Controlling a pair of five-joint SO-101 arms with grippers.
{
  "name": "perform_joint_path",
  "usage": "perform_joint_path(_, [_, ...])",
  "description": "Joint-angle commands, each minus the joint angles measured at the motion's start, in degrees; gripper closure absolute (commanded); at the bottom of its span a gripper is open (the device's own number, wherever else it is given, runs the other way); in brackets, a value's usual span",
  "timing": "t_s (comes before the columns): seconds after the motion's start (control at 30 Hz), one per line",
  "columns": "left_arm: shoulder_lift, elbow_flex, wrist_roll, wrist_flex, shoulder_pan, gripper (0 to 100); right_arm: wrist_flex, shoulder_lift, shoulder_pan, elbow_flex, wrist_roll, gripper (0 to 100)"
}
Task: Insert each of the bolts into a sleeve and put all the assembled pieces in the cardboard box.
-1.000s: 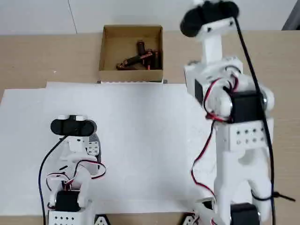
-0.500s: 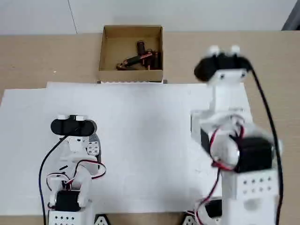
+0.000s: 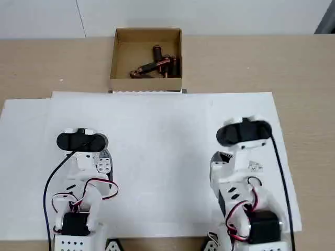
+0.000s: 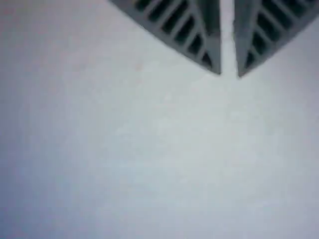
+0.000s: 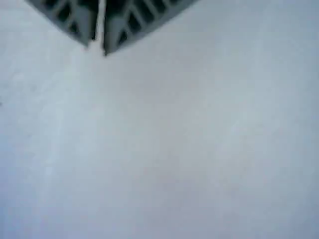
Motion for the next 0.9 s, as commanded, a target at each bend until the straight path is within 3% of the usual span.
perform_joint_path(0.0, [-0.7,-0.3,0.2,0.2,-0.2,99,-2.6,-5.9,0.7,6.1,-0.2,99.6])
perform_joint_path(0.27, [-0.7,-0.3,0.2,0.2,-0.2,99,-5.8,-15.6,0.7,17.5,-0.2,99.6])
perform_joint_path(0.87, [-0.7,-0.3,0.2,0.2,-0.2,99,-13.7,-15.6,0.5,30.0,0.9,99.6])
